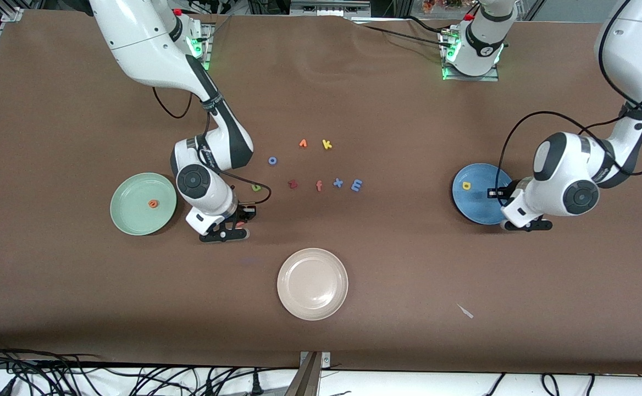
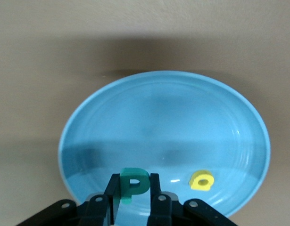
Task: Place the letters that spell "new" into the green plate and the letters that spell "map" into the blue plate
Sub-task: 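Place the teal p on the blue plate while the right carries w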
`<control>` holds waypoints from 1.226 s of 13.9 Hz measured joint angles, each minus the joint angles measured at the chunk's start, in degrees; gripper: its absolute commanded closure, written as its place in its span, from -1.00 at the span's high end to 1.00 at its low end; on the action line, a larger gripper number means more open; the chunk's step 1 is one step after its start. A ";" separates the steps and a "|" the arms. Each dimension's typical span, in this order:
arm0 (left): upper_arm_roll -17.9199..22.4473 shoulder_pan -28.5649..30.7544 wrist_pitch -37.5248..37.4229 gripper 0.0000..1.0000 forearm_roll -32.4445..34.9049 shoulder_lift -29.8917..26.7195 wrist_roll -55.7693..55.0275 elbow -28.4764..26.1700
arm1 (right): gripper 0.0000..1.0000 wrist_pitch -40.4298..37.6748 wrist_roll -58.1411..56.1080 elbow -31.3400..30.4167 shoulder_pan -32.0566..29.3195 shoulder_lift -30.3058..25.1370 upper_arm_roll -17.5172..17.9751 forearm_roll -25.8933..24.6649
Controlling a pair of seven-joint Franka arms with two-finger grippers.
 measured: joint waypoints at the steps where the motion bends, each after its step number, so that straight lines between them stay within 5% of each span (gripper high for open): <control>1: -0.07 -0.10 0.27 1.00 0.04 0.58 0.00 0.00 | -1.00 -0.04 0.00 0.28 0.00 0.01 0.00 0.00; 6: -2.19 0.01 -1.13 1.00 0.04 -1.09 -1.06 0.87 | -1.00 -4.59 -2.28 2.80 -0.70 -0.12 -1.27 -0.14; 9: -10.62 -0.10 -2.96 1.00 0.03 -3.24 -12.09 1.02 | -1.00 -7.16 -9.67 0.99 -1.03 -2.38 -4.97 -0.34; 13: -20.76 -3.15 -0.18 0.99 0.02 -3.10 -30.14 0.52 | -1.00 -4.16 -19.18 -8.75 -1.50 -9.42 -9.94 -0.42; 17: -17.79 -16.05 11.94 0.92 2.53 0.09 -42.82 -0.28 | -0.91 0.62 -23.89 -19.50 -1.51 -15.69 -13.27 -0.49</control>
